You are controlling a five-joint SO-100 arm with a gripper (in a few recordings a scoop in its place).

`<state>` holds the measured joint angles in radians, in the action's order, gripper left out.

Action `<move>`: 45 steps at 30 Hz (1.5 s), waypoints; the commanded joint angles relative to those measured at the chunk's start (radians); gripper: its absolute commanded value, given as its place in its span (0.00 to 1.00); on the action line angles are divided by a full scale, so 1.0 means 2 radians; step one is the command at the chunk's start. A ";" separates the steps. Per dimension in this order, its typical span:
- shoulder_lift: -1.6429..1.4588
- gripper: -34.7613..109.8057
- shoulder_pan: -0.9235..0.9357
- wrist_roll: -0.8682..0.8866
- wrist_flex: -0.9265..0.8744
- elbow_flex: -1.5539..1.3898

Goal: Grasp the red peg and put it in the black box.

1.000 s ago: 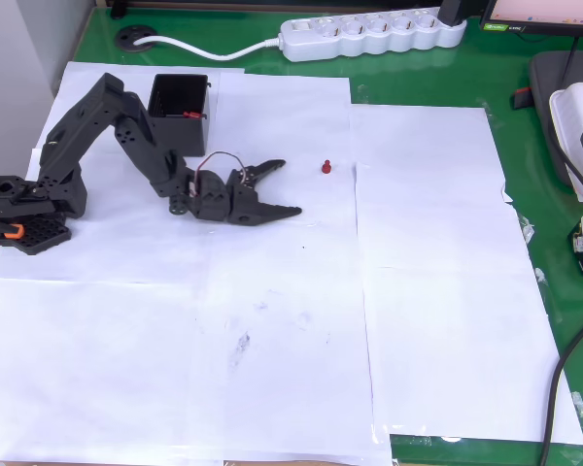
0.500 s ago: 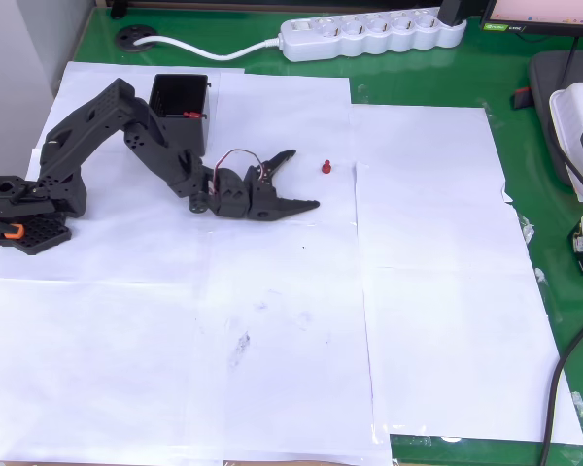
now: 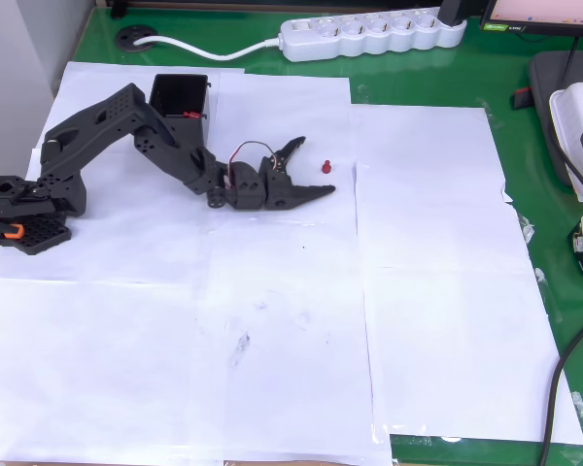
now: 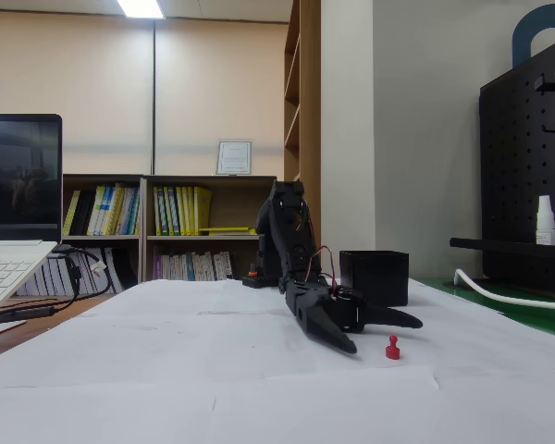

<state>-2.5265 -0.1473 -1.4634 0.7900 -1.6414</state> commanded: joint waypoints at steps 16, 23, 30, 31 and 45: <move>0.064 0.61 -0.043 0.041 -0.159 -0.008; 0.057 0.61 -0.045 0.027 -0.156 -0.009; 0.032 0.61 -0.054 -0.002 -0.087 0.007; 0.031 0.61 -0.054 -0.005 -0.084 0.008; 0.008 0.60 -0.047 -0.034 -0.048 0.005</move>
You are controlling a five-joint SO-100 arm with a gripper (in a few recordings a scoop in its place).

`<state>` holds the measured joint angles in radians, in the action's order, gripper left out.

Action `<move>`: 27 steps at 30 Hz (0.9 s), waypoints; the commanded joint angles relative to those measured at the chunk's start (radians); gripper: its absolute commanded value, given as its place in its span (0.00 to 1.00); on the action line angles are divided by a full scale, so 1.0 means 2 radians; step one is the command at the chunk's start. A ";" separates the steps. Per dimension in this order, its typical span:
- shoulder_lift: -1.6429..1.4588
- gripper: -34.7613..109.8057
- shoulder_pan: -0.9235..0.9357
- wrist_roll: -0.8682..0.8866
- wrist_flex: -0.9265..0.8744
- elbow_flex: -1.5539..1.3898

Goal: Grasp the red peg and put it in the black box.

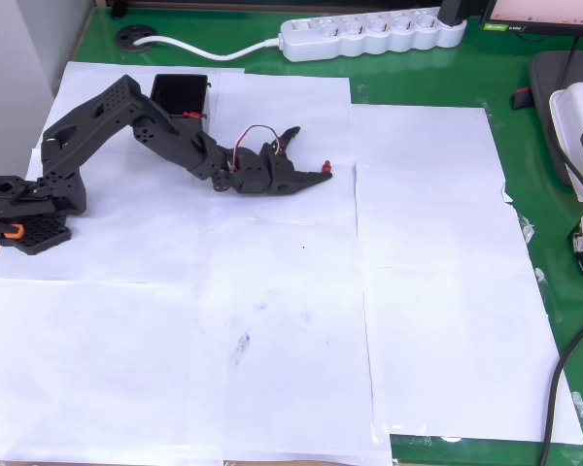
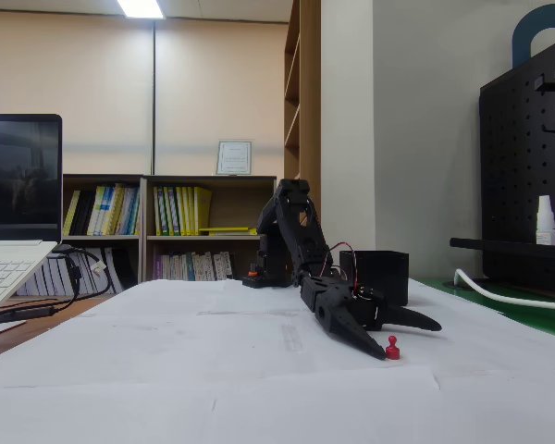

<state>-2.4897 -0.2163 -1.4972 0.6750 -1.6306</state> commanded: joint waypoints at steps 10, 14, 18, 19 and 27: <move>-0.017 0.60 -0.006 -0.016 0.021 -0.002; -0.012 0.59 0.000 -0.016 0.018 -0.002; -0.008 0.59 0.003 -0.015 0.009 -0.002; -0.008 0.59 0.003 -0.014 0.009 -0.002; -0.008 0.25 0.003 -0.005 0.009 -0.003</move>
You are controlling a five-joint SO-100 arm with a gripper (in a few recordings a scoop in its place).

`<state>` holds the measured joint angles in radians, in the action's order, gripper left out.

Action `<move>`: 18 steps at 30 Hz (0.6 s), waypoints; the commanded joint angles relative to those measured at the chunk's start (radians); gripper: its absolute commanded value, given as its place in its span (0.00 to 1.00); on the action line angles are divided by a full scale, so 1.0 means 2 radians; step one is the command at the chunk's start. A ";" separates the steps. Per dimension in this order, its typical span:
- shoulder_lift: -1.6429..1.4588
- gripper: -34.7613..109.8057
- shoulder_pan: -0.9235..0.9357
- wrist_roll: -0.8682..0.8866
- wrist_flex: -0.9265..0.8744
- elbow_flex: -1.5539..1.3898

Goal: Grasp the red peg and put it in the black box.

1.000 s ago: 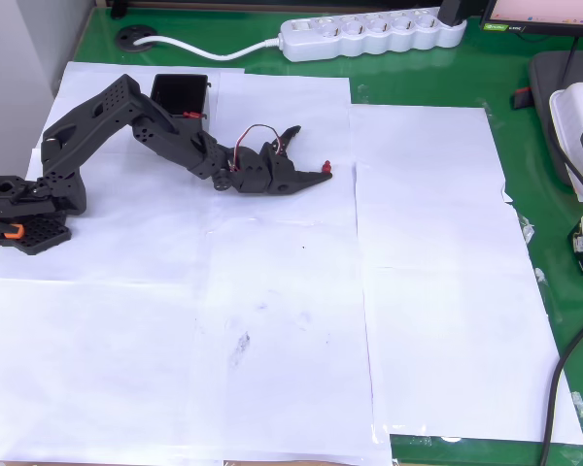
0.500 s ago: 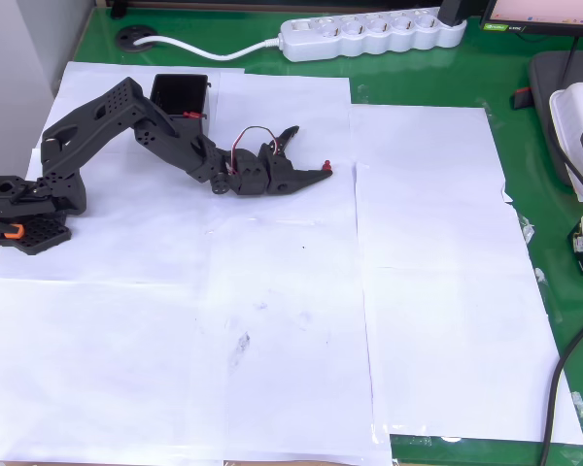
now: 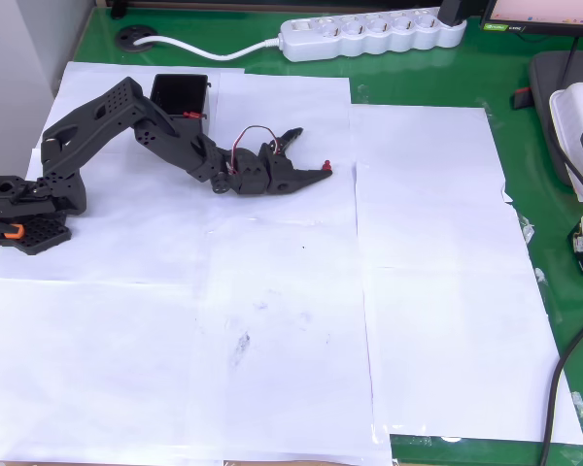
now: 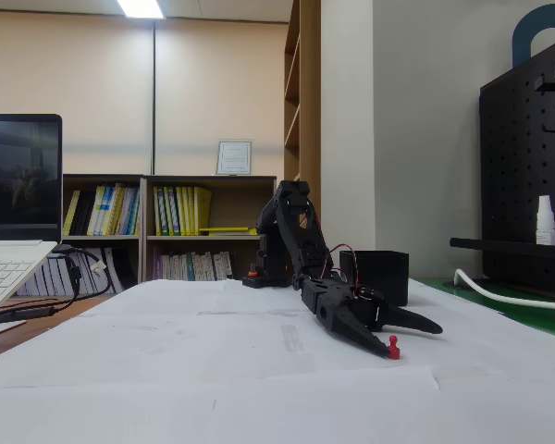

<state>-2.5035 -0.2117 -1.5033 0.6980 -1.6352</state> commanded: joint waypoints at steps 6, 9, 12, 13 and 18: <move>-0.002 0.24 0.001 -0.002 -0.002 -0.002; -0.002 0.24 0.001 -0.003 -0.002 -0.002; -0.003 0.24 0.000 -0.007 -0.003 -0.002; -0.003 0.24 0.000 -0.007 -0.003 -0.003; 0.051 0.24 0.008 0.002 -0.067 -0.001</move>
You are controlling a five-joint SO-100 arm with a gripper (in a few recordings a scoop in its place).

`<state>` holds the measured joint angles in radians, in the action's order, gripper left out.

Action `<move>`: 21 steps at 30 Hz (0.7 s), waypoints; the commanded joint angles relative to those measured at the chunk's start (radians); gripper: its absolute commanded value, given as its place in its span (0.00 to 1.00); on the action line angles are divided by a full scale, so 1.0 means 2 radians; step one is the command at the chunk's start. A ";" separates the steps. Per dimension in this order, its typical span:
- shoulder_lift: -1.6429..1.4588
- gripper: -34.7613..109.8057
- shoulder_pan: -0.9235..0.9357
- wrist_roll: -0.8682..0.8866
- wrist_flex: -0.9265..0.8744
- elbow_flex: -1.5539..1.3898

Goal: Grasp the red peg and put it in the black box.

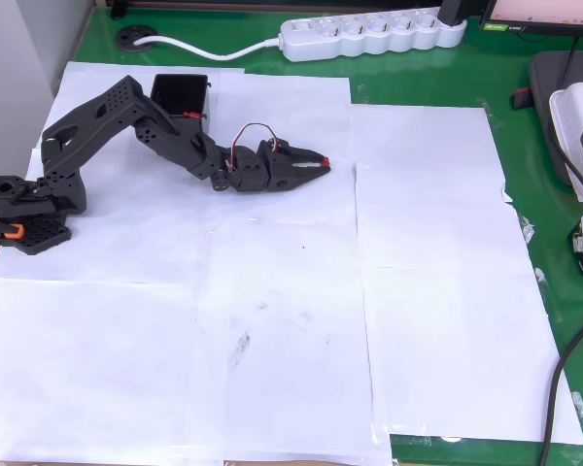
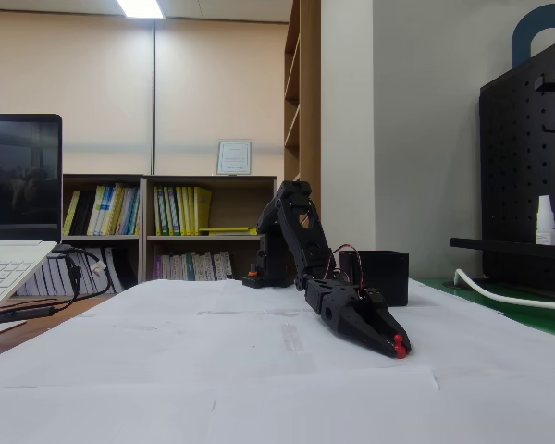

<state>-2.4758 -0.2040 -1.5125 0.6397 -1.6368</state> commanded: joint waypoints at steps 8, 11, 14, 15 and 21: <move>0.245 0.24 0.008 0.017 -0.354 -0.092; 0.306 0.24 -0.002 0.015 -0.445 -0.138; 0.367 0.24 -0.014 0.016 -0.535 -0.170; 0.390 0.24 -0.019 0.017 -0.561 -0.173; 0.530 0.24 -0.075 0.042 -0.749 -0.174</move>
<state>-1.6552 -0.2899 -1.4496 -0.7102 -1.8791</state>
